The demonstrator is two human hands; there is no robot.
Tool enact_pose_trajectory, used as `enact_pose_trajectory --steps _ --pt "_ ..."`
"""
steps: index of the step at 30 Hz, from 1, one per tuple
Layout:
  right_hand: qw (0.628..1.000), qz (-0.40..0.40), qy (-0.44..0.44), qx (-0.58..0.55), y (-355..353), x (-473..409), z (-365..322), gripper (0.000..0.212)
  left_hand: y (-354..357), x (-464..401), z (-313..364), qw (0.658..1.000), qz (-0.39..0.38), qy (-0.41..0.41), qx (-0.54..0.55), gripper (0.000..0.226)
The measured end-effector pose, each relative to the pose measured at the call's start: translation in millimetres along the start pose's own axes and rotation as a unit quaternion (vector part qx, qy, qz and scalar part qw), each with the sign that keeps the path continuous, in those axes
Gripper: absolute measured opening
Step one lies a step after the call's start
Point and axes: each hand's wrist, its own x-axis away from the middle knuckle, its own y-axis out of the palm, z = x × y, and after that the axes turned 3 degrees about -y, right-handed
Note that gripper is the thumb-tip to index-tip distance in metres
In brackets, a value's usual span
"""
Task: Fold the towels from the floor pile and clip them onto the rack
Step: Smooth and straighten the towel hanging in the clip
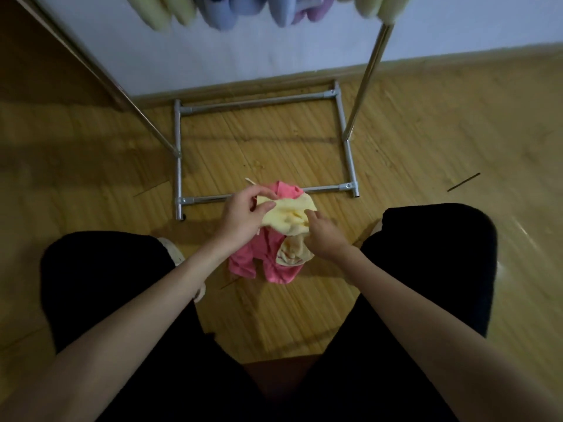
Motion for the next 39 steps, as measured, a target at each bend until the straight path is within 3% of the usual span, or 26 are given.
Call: enact_pose_trajectory --steps 3,7,10,13,17,20,23,27,30,32,35,39 --pt "0.999 0.025 -0.036 -0.006 -16.9 25.3 -10.3 0.051 -15.2 13.1 46.5 0.999 -0.027 0.016 0.012 0.016" --pt "0.989 0.085 -0.095 -0.072 -40.3 52.0 -25.6 0.052 -36.3 29.9 102.4 0.992 -0.099 0.078 0.003 0.036" --pt "0.972 0.162 -0.099 -0.135 -59.0 62.7 -39.3 0.020 -51.4 42.4 131.6 0.981 -0.133 0.140 -0.034 0.046" --pt "0.958 0.190 -0.095 -0.192 -76.7 70.2 -51.1 0.012 -69.0 46.2 148.0 0.964 -0.033 0.224 -0.136 0.032" --pt "0.954 0.186 -0.132 -0.193 -98.5 82.0 -63.8 0.011 -98.0 48.5 165.1 0.912 0.088 0.283 -0.285 0.014" --pt "0.960 0.158 -0.150 -0.174 -111.5 85.6 -71.1 0.013 -110.5 54.4 174.3 0.898 0.094 0.289 -0.318 0.015" --pt "0.953 0.147 -0.145 -0.224 -123.1 88.9 -76.3 0.016 -119.4 58.9 185.7 0.891 0.057 0.314 -0.324 0.014" --pt "0.925 0.147 -0.130 -0.326 -135.2 95.1 -82.6 0.019 -136.6 59.9 189.1 0.865 -0.010 0.302 -0.401 0.042" --pt "0.915 0.143 -0.126 -0.356 -143.5 99.8 -90.0 0.021 -145.7 64.7 180.1 0.814 0.018 0.332 -0.476 0.030" --pt "0.913 0.142 -0.131 -0.360 -147.6 104.3 -95.5 0.029 -149.0 68.4 172.6 0.800 0.035 0.350 -0.487 0.016" --pt "0.920 0.149 -0.134 -0.336 -148.2 108.8 -99.8 0.036 -151.3 74.1 166.9 0.823 0.046 0.349 -0.446 0.019" --pt "0.907 0.157 -0.142 -0.364 -146.3 119.7 -106.8 0.018 -153.8 79.6 171.4 0.873 0.075 0.326 -0.354 0.019"
